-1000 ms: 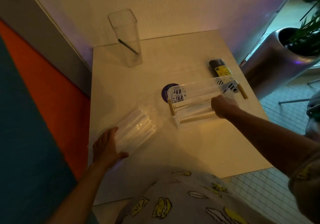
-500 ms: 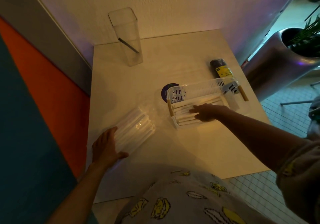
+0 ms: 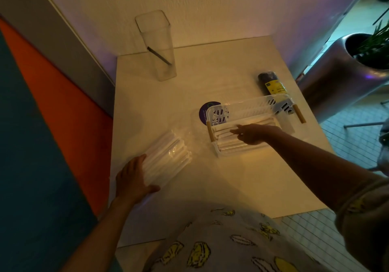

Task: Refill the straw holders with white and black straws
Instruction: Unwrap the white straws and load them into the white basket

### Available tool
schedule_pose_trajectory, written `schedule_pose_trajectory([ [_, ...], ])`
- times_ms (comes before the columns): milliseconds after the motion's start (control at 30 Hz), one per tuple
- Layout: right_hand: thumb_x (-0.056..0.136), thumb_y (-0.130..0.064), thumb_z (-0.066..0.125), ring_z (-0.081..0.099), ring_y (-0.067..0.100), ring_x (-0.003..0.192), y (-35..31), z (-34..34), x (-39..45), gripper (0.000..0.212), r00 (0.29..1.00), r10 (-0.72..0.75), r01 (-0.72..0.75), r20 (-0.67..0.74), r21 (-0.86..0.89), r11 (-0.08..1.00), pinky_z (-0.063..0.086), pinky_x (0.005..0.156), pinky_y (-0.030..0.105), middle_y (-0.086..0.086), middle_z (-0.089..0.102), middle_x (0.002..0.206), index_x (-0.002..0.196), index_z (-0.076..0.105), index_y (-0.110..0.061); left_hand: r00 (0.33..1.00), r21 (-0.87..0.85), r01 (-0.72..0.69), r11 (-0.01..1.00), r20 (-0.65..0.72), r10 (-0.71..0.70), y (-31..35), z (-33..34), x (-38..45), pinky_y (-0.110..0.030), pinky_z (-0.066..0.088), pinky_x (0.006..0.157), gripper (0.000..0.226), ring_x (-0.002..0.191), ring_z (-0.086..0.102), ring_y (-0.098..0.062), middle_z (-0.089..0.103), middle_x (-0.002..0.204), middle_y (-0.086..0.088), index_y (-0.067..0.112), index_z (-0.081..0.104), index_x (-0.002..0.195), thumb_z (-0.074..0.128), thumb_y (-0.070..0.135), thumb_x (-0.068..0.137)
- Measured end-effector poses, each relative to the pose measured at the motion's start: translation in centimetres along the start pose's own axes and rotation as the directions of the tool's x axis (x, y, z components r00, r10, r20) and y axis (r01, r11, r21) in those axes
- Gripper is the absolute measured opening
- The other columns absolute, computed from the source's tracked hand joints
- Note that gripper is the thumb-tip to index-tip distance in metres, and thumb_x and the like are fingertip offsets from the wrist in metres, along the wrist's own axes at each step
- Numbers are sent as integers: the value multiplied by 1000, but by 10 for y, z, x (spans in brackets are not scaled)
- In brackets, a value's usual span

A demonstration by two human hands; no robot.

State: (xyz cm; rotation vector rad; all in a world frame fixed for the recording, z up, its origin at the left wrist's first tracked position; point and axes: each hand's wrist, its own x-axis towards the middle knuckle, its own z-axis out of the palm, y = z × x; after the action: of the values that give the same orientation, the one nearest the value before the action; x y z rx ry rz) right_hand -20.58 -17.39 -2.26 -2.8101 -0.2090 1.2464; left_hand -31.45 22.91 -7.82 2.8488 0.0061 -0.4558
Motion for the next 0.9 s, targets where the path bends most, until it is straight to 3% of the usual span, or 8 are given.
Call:
schedule_pose_trajectory([
  [100, 103, -15, 42, 41, 26, 137, -1, 1, -2, 46, 1000, -10, 10, 11, 0, 1000, 31, 113, 38, 9, 41, 153, 148, 42, -25, 1000, -4, 3, 1000, 9, -3, -1, 0, 1, -49, 45, 96, 128, 129, 43, -30, 40, 146, -5, 25, 25, 147, 83, 69, 42],
  [233, 104, -16, 37, 23, 30, 148, -6, 7, -4, 52, 994, -5, 11, 113, -58, 998, 21, 119, 44, 6, 12, 164, 154, 27, -28, 1000, -10, -1, 1000, 4, 1, 0, 0, 1, -50, 44, 97, 127, 130, 42, -29, 40, 146, -5, 24, 25, 146, 83, 69, 42],
  [300, 105, -17, 37, 27, 30, 146, -9, 5, -8, 51, 995, 0, 2, 102, -18, 1000, 24, 117, 42, 9, 16, 163, 155, 27, -23, 1000, -17, 4, 1000, 10, -4, 1, 0, 1, -50, 42, 99, 127, 131, 40, -29, 38, 147, -5, 25, 24, 147, 83, 69, 43],
  [500, 100, -19, 48, 62, 28, 109, -36, -24, -28, 31, 943, 90, -14, -320, 231, 973, 52, 93, 38, 16, 64, 123, 123, 63, -6, 998, -12, 27, 1000, 52, -26, -1, 0, 3, -52, 36, 106, 131, 138, 31, -31, 28, 154, -7, 30, 15, 149, 80, 72, 44],
  [567, 102, -25, 47, 65, 28, 100, -55, -44, -47, 31, 971, 98, -11, -220, 368, 930, 55, 81, 35, 16, 66, 116, 119, 62, -4, 997, -8, 31, 999, 70, -30, -4, 1, 6, -53, 35, 106, 131, 139, 30, -32, 25, 155, -8, 31, 14, 148, 79, 73, 43],
  [633, 102, -32, 48, 66, 28, 101, -78, -61, -75, 35, 999, -34, 10, 39, 498, 867, 58, 81, 37, 16, 65, 117, 126, 56, -8, 997, -3, 20, 1000, 73, -19, -5, 0, 8, -52, 38, 104, 130, 136, 34, -31, 30, 153, -7, 31, 16, 147, 76, 76, 41],
  [767, 103, -35, 45, 68, 27, 104, -120, -57, -101, 39, 904, -303, 89, 301, 561, 823, 58, 88, 39, 16, 66, 118, 131, 54, -9, 998, 6, -1, 1000, 66, 1, -8, -3, 11, -50, 40, 101, 128, 128, 44, -29, 44, 143, -4, 31, 22, 143, 73, 81, 36],
  [900, 103, -36, 46, 71, 21, 86, -158, -3, -69, 43, 923, -175, -4, 342, 464, 886, 60, 74, 30, 15, 69, 107, 129, 53, -3, 997, -32, -7, 999, 76, 10, -6, -5, 12, -49, 39, 101, 127, 127, 45, -30, 44, 142, -6, 30, 22, 142, 77, 77, 38],
])
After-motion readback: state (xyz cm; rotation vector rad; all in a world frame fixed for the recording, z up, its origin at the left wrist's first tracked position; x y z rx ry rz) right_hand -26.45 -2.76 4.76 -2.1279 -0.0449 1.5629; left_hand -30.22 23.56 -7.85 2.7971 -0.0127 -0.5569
